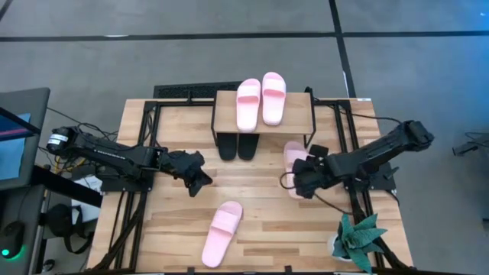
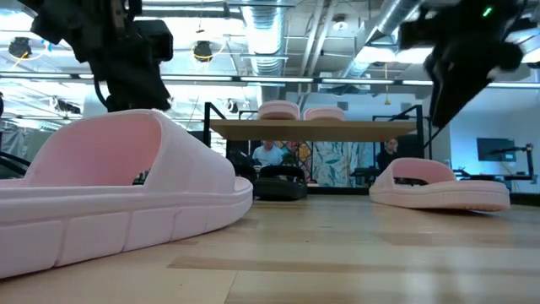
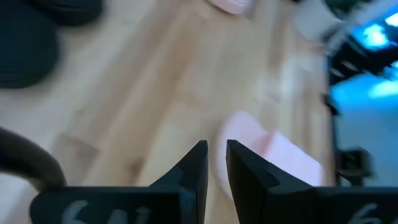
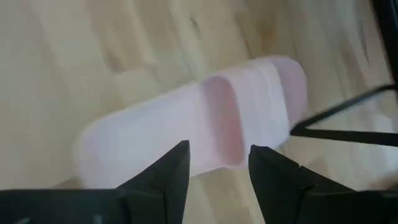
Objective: Pick and place slides into the shelf
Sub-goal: Put the pink slide under the shelf
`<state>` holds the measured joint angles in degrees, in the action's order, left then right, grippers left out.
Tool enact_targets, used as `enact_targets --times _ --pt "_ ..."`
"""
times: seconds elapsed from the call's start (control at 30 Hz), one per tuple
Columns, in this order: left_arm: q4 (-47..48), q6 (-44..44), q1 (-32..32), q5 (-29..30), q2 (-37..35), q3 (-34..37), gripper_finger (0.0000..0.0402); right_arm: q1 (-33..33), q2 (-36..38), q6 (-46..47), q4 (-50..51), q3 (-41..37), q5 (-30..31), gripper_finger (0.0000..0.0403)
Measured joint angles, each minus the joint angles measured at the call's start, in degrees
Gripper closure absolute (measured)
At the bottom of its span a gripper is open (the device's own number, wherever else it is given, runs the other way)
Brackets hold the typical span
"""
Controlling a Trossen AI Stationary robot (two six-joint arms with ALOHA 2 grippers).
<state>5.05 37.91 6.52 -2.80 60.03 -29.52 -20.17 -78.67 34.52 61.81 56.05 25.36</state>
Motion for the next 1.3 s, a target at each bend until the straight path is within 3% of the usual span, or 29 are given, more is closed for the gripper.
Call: enact_targets --times 0.13,0.33,0.4,0.47,0.6,0.67,0.8,0.97,1.2,1.3 --pt "-1.8 2.1 0.1 -2.5 0.0 0.0 0.0354 -4.5 5.3 2.4 -1.0 0.4 0.0 0.0256" --pt "1.7 13.0 0.1 4.9 0.0 0.0 0.0354 -10.4 11.3 7.2 -1.0 3.0 0.1 0.0268" --pt "3.6 16.5 0.0 4.8 0.0 0.0 0.0354 -11.9 12.9 8.9 -1.0 3.7 0.1 0.0273" --pt "3.9 16.1 0.0 0.1 0.4 0.0 0.0354 -13.3 14.3 10.5 -1.1 4.2 0.3 0.0278" --pt "-1.4 11.1 1.5 -16.2 2.5 0.0 0.0354 -15.8 15.5 11.9 -1.1 4.9 1.7 0.0286" --pt "-7.1 9.1 4.8 -18.7 3.2 0.0 0.0354 -17.0 15.8 12.0 -1.0 4.9 3.2 0.0288" --pt "-9.9 2.3 12.3 -8.8 3.9 -2.8 0.0354 -18.5 15.7 12.0 -0.5 4.9 4.8 0.029" --pt "-3.1 -1.8 18.5 4.3 3.9 -7.9 0.0354 -18.8 15.6 11.7 -0.4 4.9 4.8 0.029" --pt "-1.4 0.0 21.6 7.5 3.9 -10.7 0.0354 -18.7 15.8 11.6 0.3 4.9 4.8 0.029" --pt "-1.5 -1.5 24.4 13.6 3.9 -11.6 0.0354 -18.7 15.7 11.6 0.0 4.9 4.8 0.029"
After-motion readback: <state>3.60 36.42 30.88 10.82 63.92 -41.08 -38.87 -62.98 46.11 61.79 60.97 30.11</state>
